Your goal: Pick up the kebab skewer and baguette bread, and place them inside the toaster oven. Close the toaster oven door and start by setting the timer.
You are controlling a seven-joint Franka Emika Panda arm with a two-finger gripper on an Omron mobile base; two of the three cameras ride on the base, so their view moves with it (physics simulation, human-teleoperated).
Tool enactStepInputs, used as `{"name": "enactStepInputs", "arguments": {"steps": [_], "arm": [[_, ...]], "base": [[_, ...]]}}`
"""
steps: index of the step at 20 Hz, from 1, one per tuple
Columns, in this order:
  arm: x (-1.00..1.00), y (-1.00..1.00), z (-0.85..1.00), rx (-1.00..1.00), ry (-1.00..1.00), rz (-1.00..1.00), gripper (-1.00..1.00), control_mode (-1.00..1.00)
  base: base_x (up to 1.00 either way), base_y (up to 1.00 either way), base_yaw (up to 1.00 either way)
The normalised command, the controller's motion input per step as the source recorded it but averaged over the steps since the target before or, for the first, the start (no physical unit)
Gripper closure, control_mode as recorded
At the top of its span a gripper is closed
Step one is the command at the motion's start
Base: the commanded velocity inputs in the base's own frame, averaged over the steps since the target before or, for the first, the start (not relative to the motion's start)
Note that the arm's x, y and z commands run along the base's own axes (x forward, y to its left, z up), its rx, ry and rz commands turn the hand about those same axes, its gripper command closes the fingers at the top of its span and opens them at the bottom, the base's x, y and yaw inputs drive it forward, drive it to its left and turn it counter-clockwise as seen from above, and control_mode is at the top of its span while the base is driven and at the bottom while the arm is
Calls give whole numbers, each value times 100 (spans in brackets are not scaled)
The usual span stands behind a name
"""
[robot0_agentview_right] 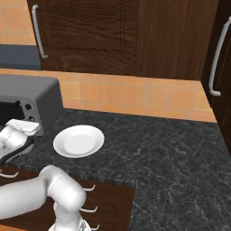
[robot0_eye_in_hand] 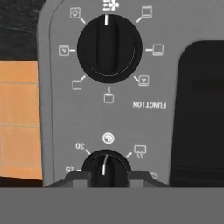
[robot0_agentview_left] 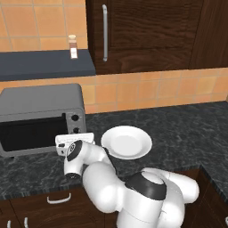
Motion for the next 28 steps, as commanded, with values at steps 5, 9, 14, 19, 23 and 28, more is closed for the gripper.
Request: {"name": "enactStepInputs", "arguments": {"steps": [5, 9, 14, 19, 23, 28], "arm": [[41, -10, -8, 9, 0, 2, 100, -100], [18, -21, -10, 18, 0, 0, 100, -100], [16, -35, -1, 20, 0, 4, 100, -100], [18, -40, 0, 16, 0, 8, 100, -100], [17, -30, -5, 15, 0, 9, 100, -100], [30, -19, -3, 19, 0, 7, 100, -100]], "base": [[0, 0, 0], [0, 0, 0], [0, 0, 0], [0, 0, 0], [0, 0, 0], [0, 0, 0]]}}
